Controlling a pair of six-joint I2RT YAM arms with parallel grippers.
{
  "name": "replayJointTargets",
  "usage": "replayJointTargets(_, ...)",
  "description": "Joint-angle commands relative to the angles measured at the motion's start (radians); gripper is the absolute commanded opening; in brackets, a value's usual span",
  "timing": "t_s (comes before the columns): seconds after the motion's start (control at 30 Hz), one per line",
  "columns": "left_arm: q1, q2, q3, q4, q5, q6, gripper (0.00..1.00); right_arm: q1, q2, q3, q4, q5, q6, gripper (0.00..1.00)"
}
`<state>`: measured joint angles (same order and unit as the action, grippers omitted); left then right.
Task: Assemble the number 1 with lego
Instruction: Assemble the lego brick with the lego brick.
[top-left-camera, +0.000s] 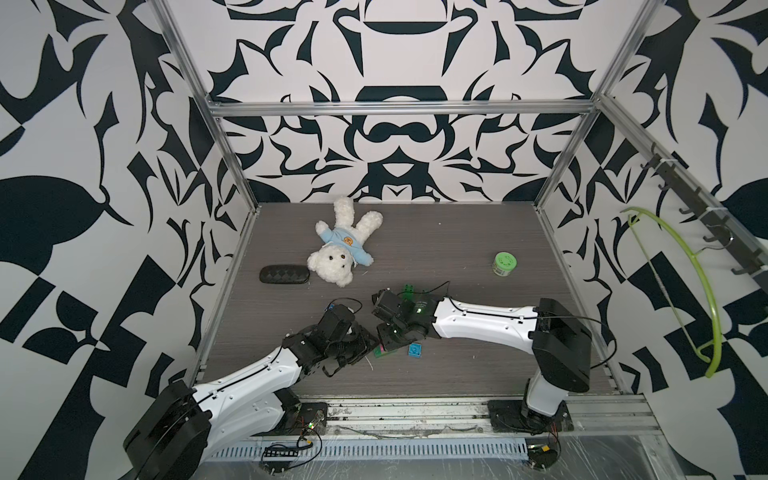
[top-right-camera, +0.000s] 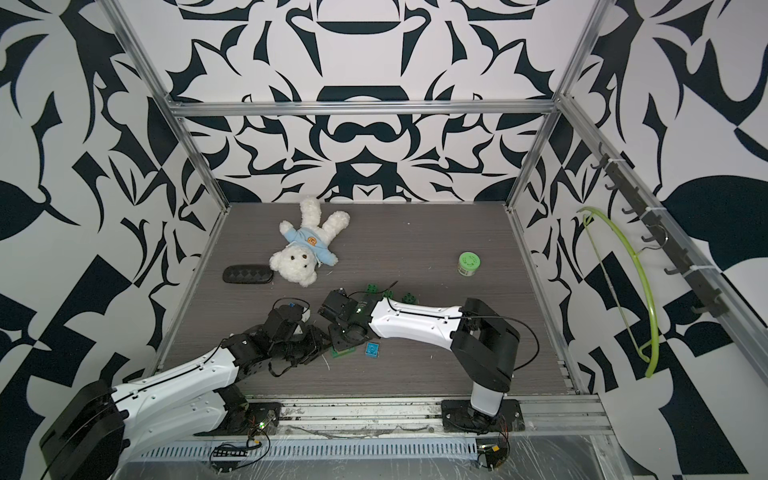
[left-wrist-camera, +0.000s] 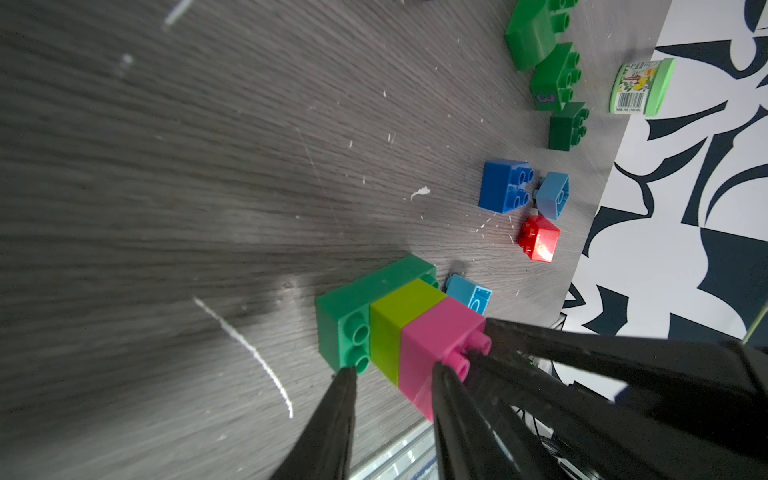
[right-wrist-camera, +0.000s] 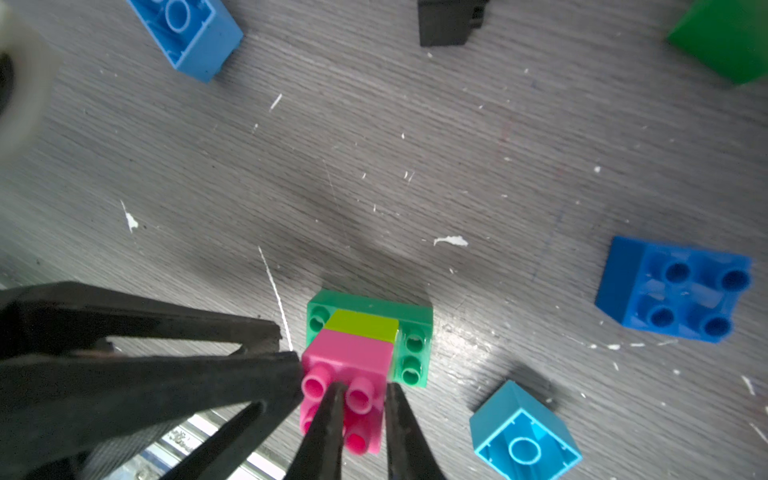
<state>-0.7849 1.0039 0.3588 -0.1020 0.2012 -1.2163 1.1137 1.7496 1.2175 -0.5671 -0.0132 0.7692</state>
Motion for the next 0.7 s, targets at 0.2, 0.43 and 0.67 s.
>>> replayJointTargets(0.2, -0.005, 0.041, 0.014, -0.059, -0.01, 0.001, 0.36, 0.034, 0.084, -0.039, -0.089, 0.013, 0.09, 0.2)
replayJointTargets(0.43, -0.004, 0.004, 0.05, -0.097, -0.029, 0.039, 0.39, 0.034, 0.006, 0.014, -0.069, 0.062, 0.03, 0.3)
replayJointTargets(0.67, -0.004, -0.136, 0.148, -0.25, -0.168, 0.119, 0.54, 0.002, -0.155, 0.041, -0.066, 0.159, -0.083, 0.51)
